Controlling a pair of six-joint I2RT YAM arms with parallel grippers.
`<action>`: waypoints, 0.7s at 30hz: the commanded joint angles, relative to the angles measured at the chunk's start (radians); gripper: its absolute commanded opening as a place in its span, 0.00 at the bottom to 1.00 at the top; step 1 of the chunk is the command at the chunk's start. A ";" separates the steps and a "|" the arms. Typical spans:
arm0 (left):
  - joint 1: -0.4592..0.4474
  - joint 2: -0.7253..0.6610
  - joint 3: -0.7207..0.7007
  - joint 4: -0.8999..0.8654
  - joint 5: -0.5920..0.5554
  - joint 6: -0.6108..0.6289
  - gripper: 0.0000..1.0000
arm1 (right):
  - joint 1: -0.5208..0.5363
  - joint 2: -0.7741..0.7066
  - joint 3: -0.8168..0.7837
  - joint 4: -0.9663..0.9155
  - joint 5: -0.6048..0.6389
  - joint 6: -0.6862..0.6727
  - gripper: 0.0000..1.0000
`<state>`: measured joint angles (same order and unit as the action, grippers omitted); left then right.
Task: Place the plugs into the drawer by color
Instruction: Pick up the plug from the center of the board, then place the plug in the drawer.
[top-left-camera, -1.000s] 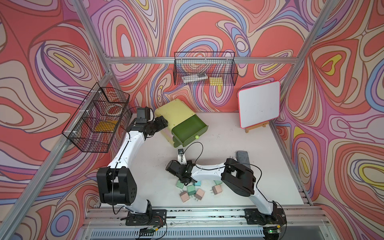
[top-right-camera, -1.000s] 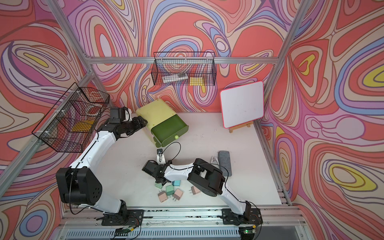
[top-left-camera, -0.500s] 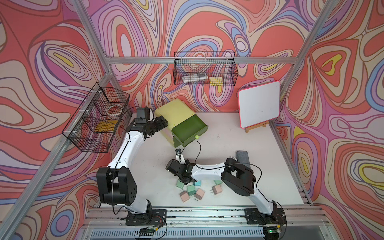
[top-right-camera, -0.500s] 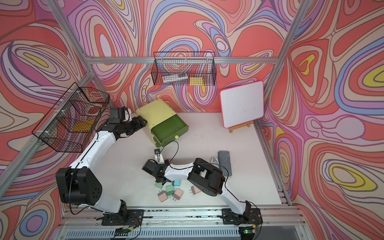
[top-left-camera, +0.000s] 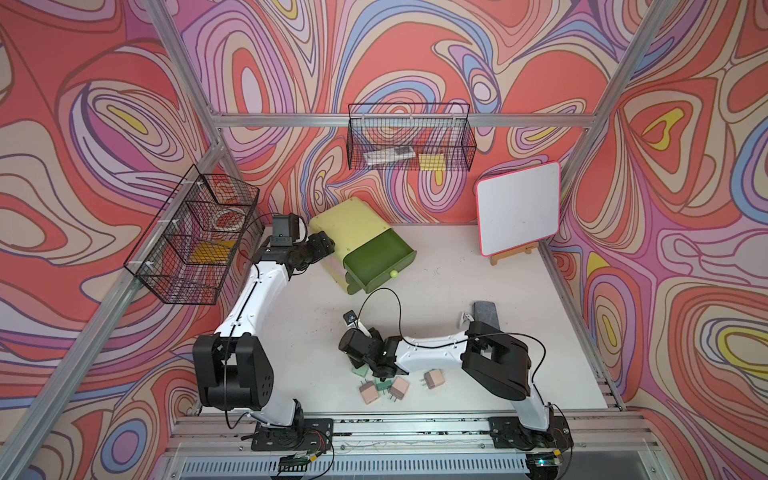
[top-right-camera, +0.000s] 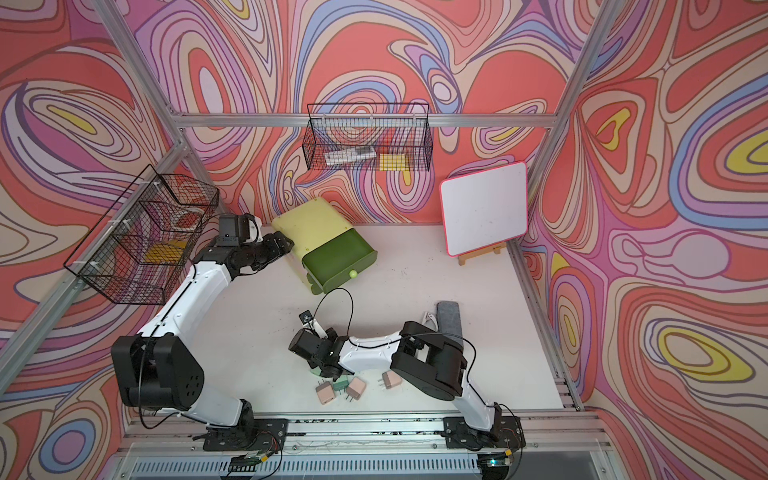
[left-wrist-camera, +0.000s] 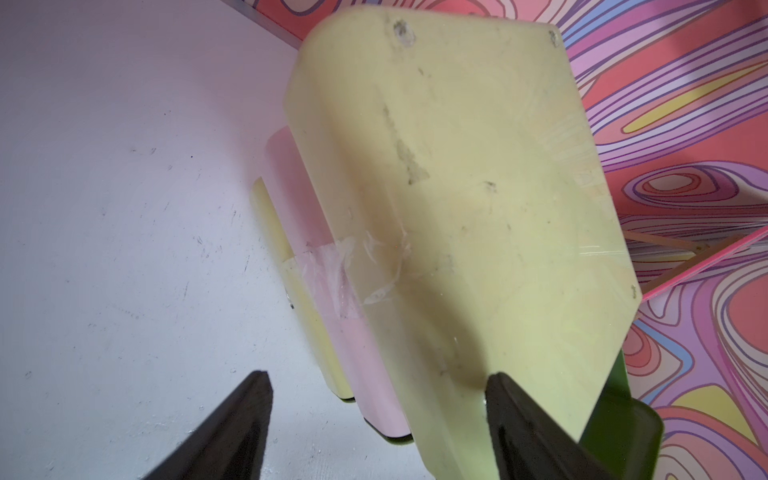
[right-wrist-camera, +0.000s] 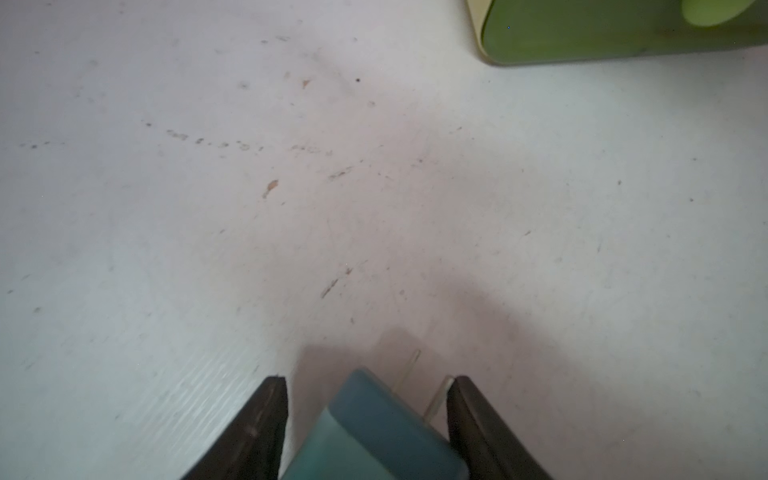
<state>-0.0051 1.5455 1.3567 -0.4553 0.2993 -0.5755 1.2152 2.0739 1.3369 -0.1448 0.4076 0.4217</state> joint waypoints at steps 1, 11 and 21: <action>0.007 -0.031 -0.016 -0.005 -0.002 0.014 0.80 | 0.006 -0.092 -0.003 0.031 -0.057 -0.086 0.18; 0.007 -0.020 -0.016 0.005 0.020 0.001 0.80 | -0.015 -0.268 0.082 -0.065 -0.078 -0.344 0.14; 0.007 -0.024 -0.007 -0.003 0.032 0.009 0.79 | -0.261 -0.218 0.366 -0.214 -0.370 -0.543 0.11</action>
<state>-0.0051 1.5433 1.3525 -0.4553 0.3214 -0.5758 1.0138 1.8168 1.6295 -0.2924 0.1425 -0.0299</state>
